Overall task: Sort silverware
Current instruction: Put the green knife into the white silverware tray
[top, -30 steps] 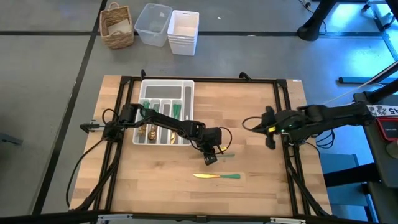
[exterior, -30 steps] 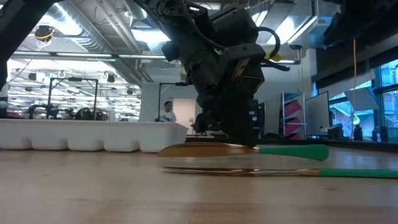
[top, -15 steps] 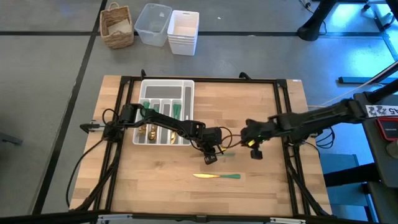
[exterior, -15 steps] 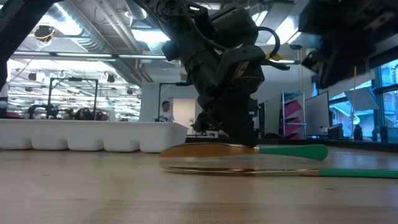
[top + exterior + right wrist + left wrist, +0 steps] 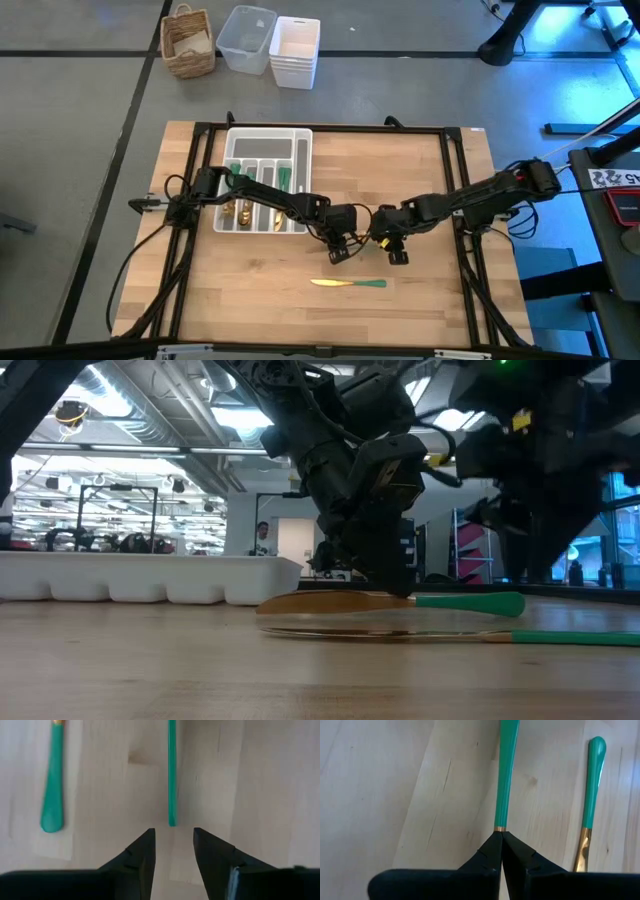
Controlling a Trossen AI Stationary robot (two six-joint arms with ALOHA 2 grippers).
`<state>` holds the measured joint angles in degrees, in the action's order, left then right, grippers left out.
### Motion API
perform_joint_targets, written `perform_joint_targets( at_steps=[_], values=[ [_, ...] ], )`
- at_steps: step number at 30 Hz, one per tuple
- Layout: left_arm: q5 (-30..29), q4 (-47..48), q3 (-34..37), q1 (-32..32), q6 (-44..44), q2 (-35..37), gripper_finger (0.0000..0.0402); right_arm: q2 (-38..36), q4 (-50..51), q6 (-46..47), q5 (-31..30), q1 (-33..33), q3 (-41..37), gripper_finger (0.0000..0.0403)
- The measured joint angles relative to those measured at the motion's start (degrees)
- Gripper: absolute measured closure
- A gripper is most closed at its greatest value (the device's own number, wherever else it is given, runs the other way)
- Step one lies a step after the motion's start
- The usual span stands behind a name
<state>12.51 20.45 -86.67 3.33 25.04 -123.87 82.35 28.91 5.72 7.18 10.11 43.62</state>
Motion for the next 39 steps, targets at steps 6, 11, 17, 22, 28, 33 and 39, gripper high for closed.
perform_joint_targets(
  at_steps=[6, 11, 17, 22, 28, 33, 39],
  values=[
    [0.0, 0.0, 0.0, 0.0, 0.0, 0.0, 0.0399, 3.6, -3.1, -0.2, 0.6, 0.0, 0.0, 0.0268],
    [0.0, 0.0, 0.0, 0.0, 0.0, 0.0, 0.0399, 5.9, -7.0, -0.3, 1.2, 0.0, 0.0, 0.0268],
    [0.0, 0.0, 0.0, 0.1, 0.1, 0.0, 0.0399, 9.7, -9.2, -0.4, 0.8, 0.0, 0.1, 0.0268],
    [0.0, -0.2, 0.0, 0.1, 0.1, 0.0, 0.0399, 12.3, -8.9, -0.4, 0.8, 0.0, 0.3, 0.028],
    [0.1, -0.3, 0.0, 0.0, 0.0, 0.0, 0.0398, 12.4, -9.0, -0.9, 0.3, -0.1, 0.2, 0.0365],
    [0.1, -0.2, 0.0, 0.1, -2.7, 0.0, 0.0381, 12.5, -9.1, -1.2, 0.7, -0.1, 0.2, 0.0376],
    [0.1, -0.4, 0.0, 1.0, -6.0, 0.0, 0.0329, 12.5, -9.1, -1.1, 1.7, -0.1, 0.3, 0.0383]
  ],
)
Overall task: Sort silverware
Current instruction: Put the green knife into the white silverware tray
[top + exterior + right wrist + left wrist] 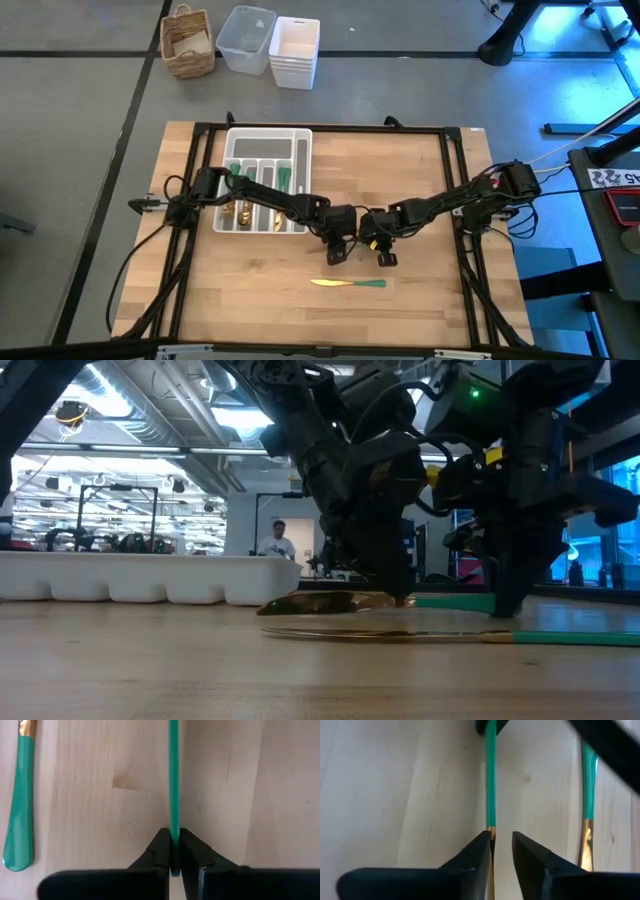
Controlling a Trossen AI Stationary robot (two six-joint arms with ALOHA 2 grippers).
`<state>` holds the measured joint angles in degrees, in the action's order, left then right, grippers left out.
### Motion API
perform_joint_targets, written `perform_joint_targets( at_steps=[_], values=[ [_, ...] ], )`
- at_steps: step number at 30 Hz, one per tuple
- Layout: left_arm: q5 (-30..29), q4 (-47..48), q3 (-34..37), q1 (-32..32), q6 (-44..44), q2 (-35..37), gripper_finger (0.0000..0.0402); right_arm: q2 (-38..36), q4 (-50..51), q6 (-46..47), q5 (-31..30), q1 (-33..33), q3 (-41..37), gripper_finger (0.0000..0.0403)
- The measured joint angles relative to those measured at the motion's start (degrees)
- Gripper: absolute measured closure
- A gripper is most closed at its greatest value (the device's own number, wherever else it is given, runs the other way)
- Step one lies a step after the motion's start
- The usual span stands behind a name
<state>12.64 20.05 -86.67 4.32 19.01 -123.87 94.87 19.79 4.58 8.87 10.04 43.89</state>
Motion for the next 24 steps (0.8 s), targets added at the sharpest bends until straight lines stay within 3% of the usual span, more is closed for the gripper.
perform_joint_targets(
  at_steps=[7, 24],
  values=[
    [-3.7, 0.4, 0.2, 1.2, -2.9, 0.0, 0.0307, 0.3, 2.1, -0.4, 0.8, 0.0, 2.5, 0.0384],
    [-6.1, -0.4, 2.5, 2.2, -3.2, -0.4, 0.0368, 0.2, 2.6, -0.4, 0.8, 0.0, 2.7, 0.0378]
  ],
)
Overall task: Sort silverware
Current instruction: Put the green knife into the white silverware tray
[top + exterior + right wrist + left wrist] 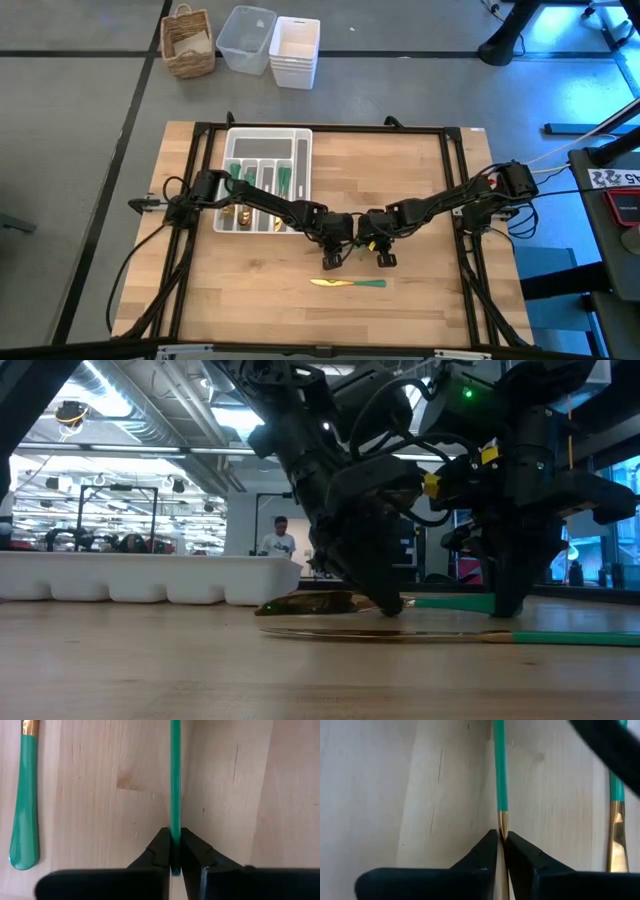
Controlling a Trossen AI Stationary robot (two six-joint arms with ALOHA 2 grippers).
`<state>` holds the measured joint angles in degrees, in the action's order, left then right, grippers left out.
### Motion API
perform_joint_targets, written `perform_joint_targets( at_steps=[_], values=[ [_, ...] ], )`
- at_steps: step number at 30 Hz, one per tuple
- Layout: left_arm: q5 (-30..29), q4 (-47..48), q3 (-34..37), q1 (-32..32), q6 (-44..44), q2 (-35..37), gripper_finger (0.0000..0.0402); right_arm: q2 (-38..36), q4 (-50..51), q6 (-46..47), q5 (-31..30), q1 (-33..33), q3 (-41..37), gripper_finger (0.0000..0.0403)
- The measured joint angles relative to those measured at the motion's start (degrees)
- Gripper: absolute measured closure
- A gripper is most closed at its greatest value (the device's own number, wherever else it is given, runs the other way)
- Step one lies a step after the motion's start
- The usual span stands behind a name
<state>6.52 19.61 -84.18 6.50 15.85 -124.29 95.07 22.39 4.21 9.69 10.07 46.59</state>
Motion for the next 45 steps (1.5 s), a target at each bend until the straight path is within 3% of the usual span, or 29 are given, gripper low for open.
perform_joint_targets(
  at_steps=[9, 15, 21, 30, 39, 45],
  values=[
    [-0.7, -0.8, 0.2, 0.0, 0.2, 0.0, 0.0396, 0.0, 0.1, 0.7, -0.8, 0.1, 0.0, 0.0366],
    [-0.7, -1.0, 0.2, 0.0, 0.7, 0.0, 0.0398, 0.0, 0.4, 2.1, -0.4, 0.1, 0.2, 0.0303],
    [-0.5, -1.0, 0.3, -0.2, 3.4, 0.4, 0.04, -1.2, 12.8, -0.2, -2.5, 0.2, 4.9, 0.0269],
    [-0.1, -0.2, 0.3, -0.2, 9.1, 3.4, 0.0401, -15.2, 19.4, -1.5, -16.8, 0.1, 6.3, 0.0273],
    [0.5, 4.9, 0.3, -2.2, 18.9, 13.5, 0.0401, -33.5, 23.3, 3.5, -25.9, 0.0, 6.3, 0.0274],
    [-9.5, 18.9, 0.3, -3.7, 26.6, 22.2, 0.0401, -44.5, 24.8, 9.0, -27.2, 0.0, 6.4, 0.0274]
  ],
)
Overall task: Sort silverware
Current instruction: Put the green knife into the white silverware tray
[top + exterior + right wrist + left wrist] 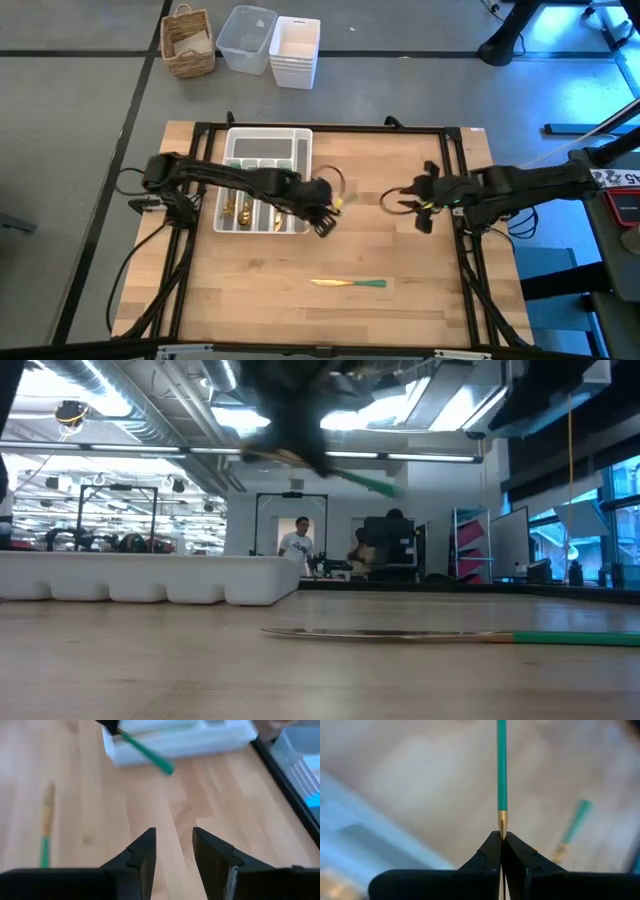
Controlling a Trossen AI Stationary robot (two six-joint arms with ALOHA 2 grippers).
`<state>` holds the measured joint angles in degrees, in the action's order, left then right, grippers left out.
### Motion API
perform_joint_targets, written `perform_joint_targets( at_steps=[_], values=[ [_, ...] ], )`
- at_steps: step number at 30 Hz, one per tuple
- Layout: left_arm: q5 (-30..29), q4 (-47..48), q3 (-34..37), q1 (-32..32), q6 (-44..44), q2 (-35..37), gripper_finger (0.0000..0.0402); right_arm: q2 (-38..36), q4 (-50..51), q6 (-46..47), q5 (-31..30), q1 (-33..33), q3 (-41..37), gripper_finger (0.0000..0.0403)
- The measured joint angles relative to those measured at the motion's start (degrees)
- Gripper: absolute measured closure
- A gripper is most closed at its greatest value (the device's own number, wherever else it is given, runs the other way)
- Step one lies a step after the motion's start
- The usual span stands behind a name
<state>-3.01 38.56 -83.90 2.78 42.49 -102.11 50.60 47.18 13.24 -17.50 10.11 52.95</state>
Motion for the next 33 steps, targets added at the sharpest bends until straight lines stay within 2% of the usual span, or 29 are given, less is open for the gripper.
perform_joint_targets(
  at_steps=[5, 8, 12, 17, 20, 23, 27, 33],
  values=[
    [-14.1, 20.4, 0.5, -1.0, 9.9, 6.3, 0.0401, -6.4, -0.6, 3.0, 0.2, 0.0, 0.0, 0.0274],
    [-20.5, 26.1, 4.0, -2.2, 16.5, 8.9, 0.0401, -8.4, -1.1, 3.2, 0.1, 0.0, 0.0, 0.0274],
    [-21.7, 21.7, 10.8, -4.5, 21.8, 9.4, 0.0402, -9.5, -1.2, 3.2, 0.1, 0.0, 0.0, 0.0274],
    [-21.2, 6.9, 20.4, -7.4, 25.3, 9.0, 0.0402, -9.5, -1.2, 3.1, 0.1, 0.0, 0.0, 0.0274],
    [-21.2, 2.1, 24.5, -8.7, 29.3, 9.0, 0.0401, -9.4, -1.2, 3.0, 0.1, 0.0, 0.0, 0.0274],
    [-21.3, 2.5, 27.2, -9.4, 32.2, 9.0, 0.0401, -8.7, -1.1, 2.8, 0.1, 0.0, 0.0, 0.0274],
    [-19.2, -2.2, 29.9, -9.6, 36.7, 9.0, 0.039, -8.3, -0.8, 1.4, -0.5, 0.0, 0.0, 0.0274],
    [-18.4, -5.1, 31.1, -9.7, 32.8, 8.9, 0.0364, -7.1, -0.8, -0.2, -2.4, 0.0, 0.0, 0.0274]
  ],
)
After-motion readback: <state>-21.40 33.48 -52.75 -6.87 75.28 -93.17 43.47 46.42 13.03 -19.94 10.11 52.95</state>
